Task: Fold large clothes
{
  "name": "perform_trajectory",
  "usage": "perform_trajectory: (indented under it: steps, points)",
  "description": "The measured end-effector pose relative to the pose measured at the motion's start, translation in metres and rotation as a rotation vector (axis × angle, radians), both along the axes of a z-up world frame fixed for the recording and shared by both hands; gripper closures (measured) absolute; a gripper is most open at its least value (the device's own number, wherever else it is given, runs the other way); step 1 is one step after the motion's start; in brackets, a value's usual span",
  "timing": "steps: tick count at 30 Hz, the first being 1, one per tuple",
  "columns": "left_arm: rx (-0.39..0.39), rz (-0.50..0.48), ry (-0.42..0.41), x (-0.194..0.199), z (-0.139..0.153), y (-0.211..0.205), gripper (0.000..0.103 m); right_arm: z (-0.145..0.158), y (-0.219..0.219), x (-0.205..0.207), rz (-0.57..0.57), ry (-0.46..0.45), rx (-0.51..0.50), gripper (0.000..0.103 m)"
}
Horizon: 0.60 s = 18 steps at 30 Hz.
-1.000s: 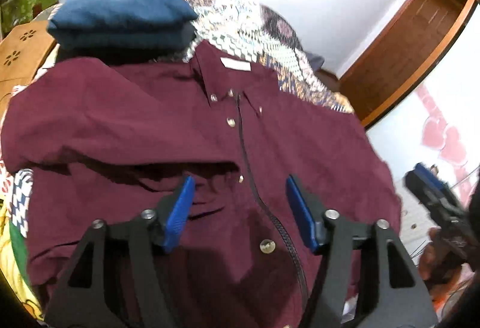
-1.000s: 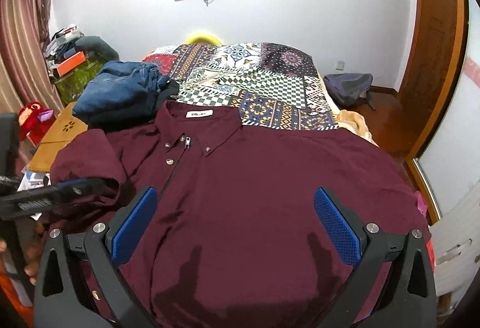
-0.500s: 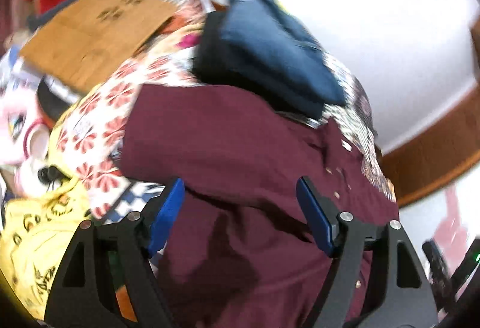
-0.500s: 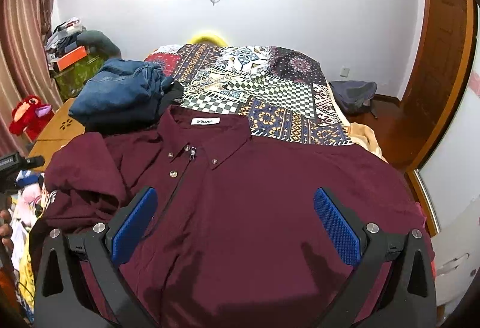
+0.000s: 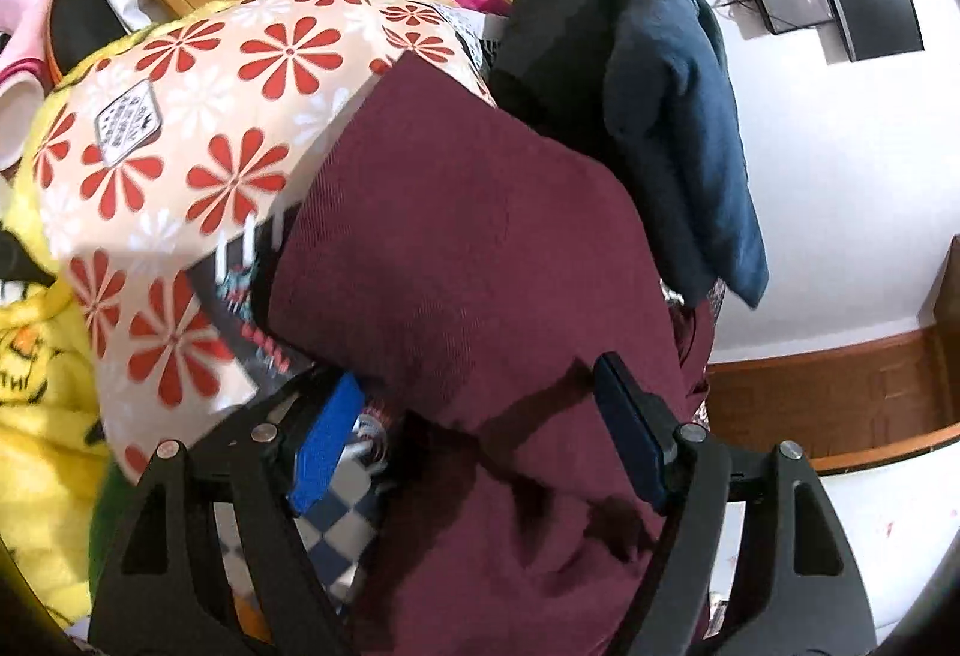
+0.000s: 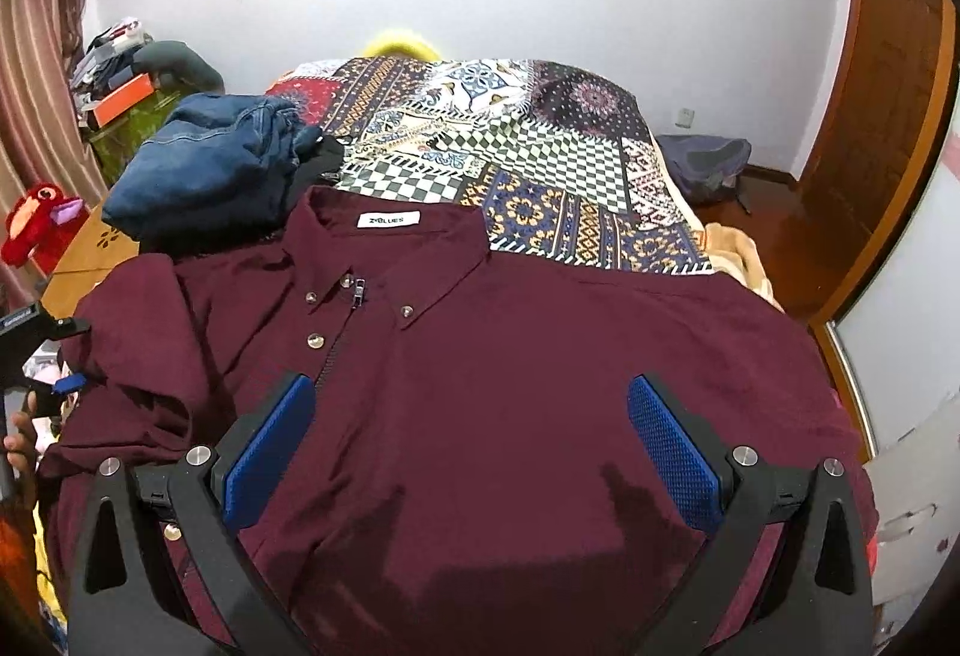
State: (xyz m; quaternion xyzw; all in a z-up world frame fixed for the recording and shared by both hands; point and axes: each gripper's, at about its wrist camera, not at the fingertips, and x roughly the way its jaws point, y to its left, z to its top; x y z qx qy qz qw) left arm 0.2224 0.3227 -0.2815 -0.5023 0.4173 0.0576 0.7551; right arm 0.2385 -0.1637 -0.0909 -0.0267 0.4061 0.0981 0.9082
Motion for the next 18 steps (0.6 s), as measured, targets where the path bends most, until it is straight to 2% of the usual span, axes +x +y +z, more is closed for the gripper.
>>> perform_trajectory:
  steps: [2, 3, 5, 8, 10, 12, 14, 18]
  points:
    - [0.003, 0.011, 0.008, 0.006, 0.001, 0.002, 0.028, 0.0, -0.003, 0.0, -0.006, 0.001, 0.007, 0.0]
    - [0.026, 0.011, 0.013, 0.009, 0.002, 0.002, 0.032, 0.001, -0.005, 0.0, -0.011, 0.003, 0.011, 0.0]
    - [0.118, 0.01, 0.055, 0.018, 0.006, -0.001, 0.059, 0.002, -0.01, -0.001, -0.014, 0.003, 0.019, 0.0]
    - [0.211, -0.01, 0.068, 0.022, 0.018, -0.009, 0.074, 0.005, -0.019, -0.004, -0.022, -0.008, 0.02, 0.0]
    - [0.307, -0.023, 0.055, 0.025, 0.037, -0.024, 0.078, 0.007, -0.025, -0.003, -0.031, -0.017, 0.012, 0.0]
    - [0.35, -0.041, 0.019, 0.026, 0.056, -0.037, 0.079, 0.009, -0.033, -0.005, -0.041, -0.028, 0.005, 0.0]
    - [0.39, -0.079, -0.033, 0.034, 0.084, -0.057, 0.08, 0.011, -0.039, -0.005, -0.045, -0.033, 0.01, 0.0]
    - [0.535, -0.18, -0.159, 0.056, 0.145, -0.11, 0.081, 0.018, -0.052, -0.006, -0.057, -0.057, 0.043, 0.0]
